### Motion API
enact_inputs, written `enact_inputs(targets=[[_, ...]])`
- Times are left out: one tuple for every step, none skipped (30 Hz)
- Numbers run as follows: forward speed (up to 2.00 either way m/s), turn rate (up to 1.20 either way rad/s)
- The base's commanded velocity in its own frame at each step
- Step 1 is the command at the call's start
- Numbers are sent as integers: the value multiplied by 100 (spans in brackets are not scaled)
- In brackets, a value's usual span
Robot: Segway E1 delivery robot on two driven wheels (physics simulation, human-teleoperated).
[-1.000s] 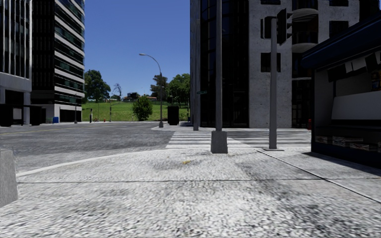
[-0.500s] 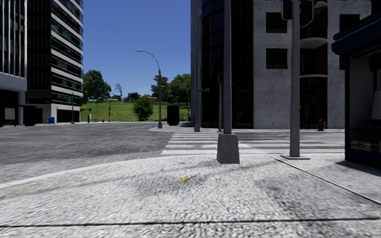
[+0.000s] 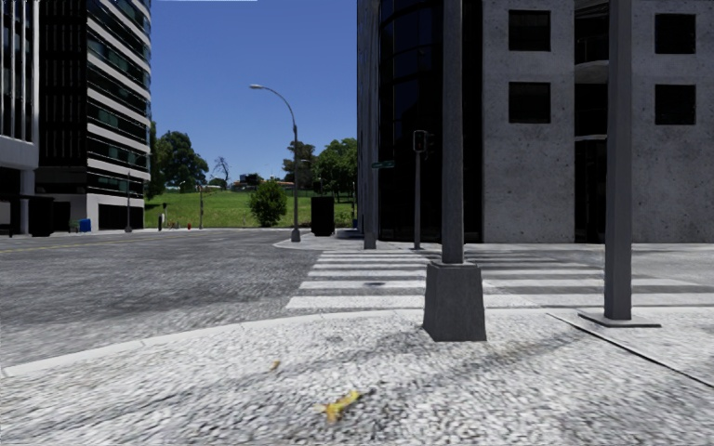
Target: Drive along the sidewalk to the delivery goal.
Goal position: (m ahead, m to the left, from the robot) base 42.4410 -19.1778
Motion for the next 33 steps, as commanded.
enact_inputs(targets=[[195,0],[195,0],[195,0],[195,0],[195,0],[195,0],[195,0],[195,0],[195,0],[195,0],[195,0],[195,0],[195,0],[195,0],[195,0],[195,0],[195,0],[195,0],[195,0],[195,0],[195,0],[195,0],[195,0],[195,0],[195,0],[195,0],[195,0],[195,-4],[195,-18],[195,-18],[195,-23],[195,-24],[195,-24]])
